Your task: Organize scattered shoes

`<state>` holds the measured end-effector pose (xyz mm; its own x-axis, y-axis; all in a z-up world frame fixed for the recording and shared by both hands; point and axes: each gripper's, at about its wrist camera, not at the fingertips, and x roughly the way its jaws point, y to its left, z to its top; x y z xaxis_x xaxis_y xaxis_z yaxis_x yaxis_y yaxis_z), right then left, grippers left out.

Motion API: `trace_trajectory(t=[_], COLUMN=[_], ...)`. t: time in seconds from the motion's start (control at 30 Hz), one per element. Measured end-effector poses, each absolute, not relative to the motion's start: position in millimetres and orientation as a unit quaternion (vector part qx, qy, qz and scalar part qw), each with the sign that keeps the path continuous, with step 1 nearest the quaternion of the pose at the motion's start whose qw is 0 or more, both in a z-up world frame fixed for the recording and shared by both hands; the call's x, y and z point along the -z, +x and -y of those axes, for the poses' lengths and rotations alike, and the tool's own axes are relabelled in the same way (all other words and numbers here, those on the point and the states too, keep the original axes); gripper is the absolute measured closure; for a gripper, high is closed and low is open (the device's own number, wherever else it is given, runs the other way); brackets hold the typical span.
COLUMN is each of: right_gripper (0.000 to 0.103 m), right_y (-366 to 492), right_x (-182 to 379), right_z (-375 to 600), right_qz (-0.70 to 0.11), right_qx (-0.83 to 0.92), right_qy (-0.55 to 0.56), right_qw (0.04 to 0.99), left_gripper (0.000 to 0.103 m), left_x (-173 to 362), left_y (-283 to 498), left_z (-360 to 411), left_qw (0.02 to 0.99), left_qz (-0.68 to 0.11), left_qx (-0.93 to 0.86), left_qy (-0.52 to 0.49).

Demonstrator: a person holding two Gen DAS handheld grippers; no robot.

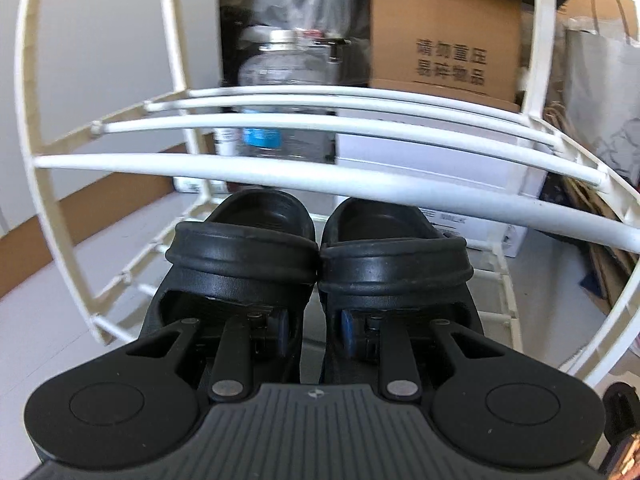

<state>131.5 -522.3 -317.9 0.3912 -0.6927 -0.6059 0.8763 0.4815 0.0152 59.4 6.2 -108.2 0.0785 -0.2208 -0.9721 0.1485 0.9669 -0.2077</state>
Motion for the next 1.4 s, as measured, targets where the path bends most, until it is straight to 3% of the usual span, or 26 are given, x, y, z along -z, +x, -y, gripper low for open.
trace_trajectory(t=[0.3,0.43,0.53,0.9,1.03,1.4], right_gripper=[0.073,0.052,0.043,0.031,0.02,0.017], right_y=[152,161,163,162,160,149], right_x=[324,326,323,299,289,267], right_z=[552,558,553,538,524,486], right_qz=[-0.274,-0.282,-0.28,-0.291,-0.292,-0.302], right_qx=[0.529,0.528,0.537,0.537,0.517,0.452], right_qy=[0.189,0.185,0.194,0.213,0.216,0.214], right_qw=[0.781,0.78,0.771,0.762,0.775,0.812], left_gripper=[0.006,0.006,0.006,0.005,0.005,0.005], left_x=[110,110,105,88,84,87], left_y=[58,59,63,66,65,62], left_z=[-6,-7,-12,-7,-7,-6], left_qw=[0.728,0.725,0.736,0.753,0.765,0.768], left_qz=[-0.673,-0.675,-0.665,-0.643,-0.631,-0.628], left_qx=[0.13,0.132,0.122,0.137,0.131,0.127], left_qy=[-0.031,-0.03,-0.033,-0.031,-0.026,-0.006])
